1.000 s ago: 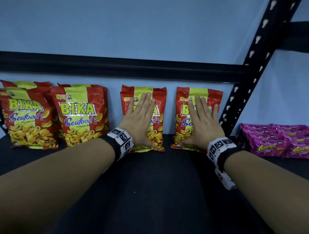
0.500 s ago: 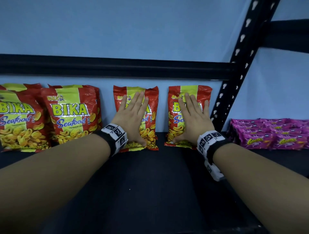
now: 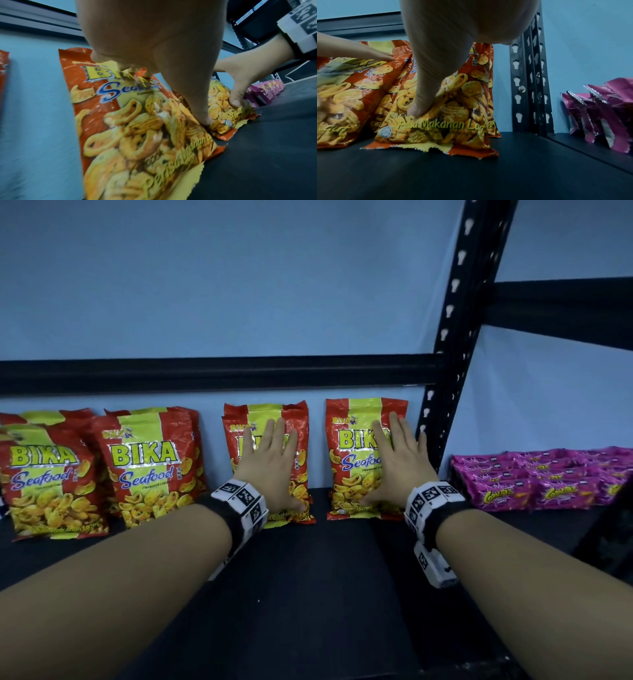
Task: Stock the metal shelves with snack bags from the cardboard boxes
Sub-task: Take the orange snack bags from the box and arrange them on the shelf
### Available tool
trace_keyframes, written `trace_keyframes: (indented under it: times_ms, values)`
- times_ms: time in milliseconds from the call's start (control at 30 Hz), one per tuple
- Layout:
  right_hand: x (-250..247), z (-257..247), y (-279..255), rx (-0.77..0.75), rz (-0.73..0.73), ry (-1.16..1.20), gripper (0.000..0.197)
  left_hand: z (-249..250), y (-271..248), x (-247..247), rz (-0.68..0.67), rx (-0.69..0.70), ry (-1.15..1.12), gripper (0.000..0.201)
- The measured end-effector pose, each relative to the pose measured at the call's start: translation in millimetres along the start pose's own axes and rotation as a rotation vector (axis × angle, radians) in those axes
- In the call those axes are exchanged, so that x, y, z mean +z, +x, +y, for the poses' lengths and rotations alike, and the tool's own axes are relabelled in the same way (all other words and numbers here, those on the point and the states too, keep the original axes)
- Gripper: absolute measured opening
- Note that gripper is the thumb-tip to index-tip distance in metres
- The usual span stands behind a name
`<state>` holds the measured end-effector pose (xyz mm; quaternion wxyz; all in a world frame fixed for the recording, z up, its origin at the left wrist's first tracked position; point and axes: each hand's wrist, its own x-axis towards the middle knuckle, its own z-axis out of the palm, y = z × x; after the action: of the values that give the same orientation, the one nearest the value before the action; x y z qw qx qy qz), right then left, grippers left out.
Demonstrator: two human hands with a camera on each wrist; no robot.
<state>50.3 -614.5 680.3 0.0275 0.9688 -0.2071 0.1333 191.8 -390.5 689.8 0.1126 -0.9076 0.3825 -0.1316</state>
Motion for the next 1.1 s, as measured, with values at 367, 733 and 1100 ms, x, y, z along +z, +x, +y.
trace_keyframes:
  times_ms: [367, 733, 1100]
  values:
    - [11.5, 23.3, -7.6, 0.037, -0.021, 0.043, 0.176, 83.6, 32.3, -14.8, 0.127, 0.181, -0.008, 0.153]
    - [21.5, 26.1, -3.6, 0.085, -0.002, 0.307, 0.176, 93.1, 42.5, -0.9, 0.153, 0.123, -0.031, 0.159]
    - [32.8, 16.1, 8.1, 0.163, -0.019, 0.71, 0.172, 77.6, 37.9, -2.6, 0.13, 0.145, -0.027, 0.154]
